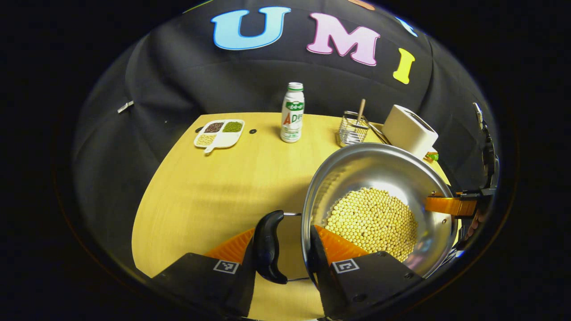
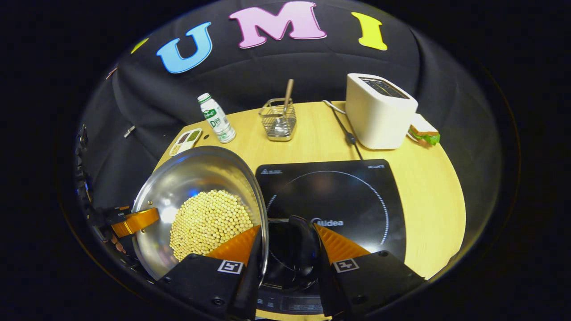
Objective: First push the handle of the pot to place it horizontally, then grasp the pot with both hands and set it on the induction cooktop.
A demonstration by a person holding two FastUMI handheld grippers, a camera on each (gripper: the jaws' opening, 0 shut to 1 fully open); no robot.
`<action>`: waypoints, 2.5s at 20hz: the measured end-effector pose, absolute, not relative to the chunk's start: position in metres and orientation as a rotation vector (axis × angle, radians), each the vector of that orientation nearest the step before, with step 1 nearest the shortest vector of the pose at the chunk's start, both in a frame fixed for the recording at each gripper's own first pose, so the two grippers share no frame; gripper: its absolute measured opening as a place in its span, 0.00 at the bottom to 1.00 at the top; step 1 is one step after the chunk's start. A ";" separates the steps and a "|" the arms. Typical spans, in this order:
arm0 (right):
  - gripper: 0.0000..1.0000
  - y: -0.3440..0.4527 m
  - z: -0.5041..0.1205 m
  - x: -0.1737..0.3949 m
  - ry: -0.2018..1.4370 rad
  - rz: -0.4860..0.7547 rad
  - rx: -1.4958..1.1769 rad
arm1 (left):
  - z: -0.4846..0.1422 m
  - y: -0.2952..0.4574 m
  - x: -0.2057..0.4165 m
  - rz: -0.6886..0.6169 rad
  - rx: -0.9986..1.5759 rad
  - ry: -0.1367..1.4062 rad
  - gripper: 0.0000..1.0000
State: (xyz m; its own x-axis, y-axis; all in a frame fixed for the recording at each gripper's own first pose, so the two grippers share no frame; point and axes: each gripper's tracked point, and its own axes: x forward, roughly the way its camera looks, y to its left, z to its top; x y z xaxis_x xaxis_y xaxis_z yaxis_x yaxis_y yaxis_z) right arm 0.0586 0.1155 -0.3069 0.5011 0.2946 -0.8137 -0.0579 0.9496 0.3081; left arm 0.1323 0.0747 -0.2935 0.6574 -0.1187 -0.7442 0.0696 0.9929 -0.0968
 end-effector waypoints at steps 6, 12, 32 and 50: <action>0.58 0.058 -0.315 0.063 1.024 0.173 0.258 | -0.292 0.012 0.143 -0.150 -0.059 0.850 0.61; 0.58 0.009 -0.327 0.072 1.033 0.134 0.265 | -0.299 -0.036 0.156 -0.183 -0.051 0.856 0.61; 0.53 -0.038 -0.355 0.093 1.046 0.084 0.269 | -0.323 -0.092 0.190 -0.210 -0.062 0.874 0.61; 0.61 -0.041 -0.355 0.086 1.049 0.073 0.320 | -0.325 -0.091 0.186 -0.190 -0.036 0.855 0.70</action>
State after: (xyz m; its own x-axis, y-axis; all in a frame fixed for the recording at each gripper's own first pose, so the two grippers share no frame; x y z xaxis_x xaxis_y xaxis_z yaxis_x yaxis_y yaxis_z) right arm 0.0860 -0.0409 -0.3554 0.5008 0.2102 -0.8396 0.0925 0.9515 0.2934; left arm 0.1856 -0.0911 -0.3254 0.6406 -0.1808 -0.7463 0.1518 0.9825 -0.1077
